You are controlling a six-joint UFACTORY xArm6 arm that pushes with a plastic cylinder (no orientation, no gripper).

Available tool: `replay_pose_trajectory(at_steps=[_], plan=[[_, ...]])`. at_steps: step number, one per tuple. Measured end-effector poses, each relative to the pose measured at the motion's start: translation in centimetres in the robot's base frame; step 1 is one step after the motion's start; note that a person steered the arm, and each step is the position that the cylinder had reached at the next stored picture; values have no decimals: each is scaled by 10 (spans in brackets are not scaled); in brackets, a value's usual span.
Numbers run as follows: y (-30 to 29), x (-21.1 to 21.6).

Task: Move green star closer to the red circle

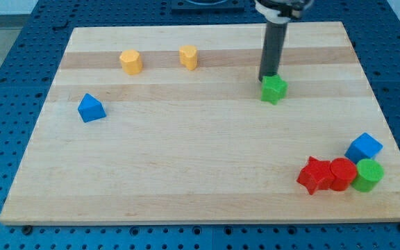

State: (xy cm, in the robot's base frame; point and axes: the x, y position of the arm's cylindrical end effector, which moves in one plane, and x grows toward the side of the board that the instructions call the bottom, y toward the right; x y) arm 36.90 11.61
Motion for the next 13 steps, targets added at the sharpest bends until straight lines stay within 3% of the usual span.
replay_pose_trajectory(at_steps=[1,3,6,7,9,11,13], plan=[[17,34],[6,26],[44,64],[40,49],[-40,15],[-61,73],[-20,82]])
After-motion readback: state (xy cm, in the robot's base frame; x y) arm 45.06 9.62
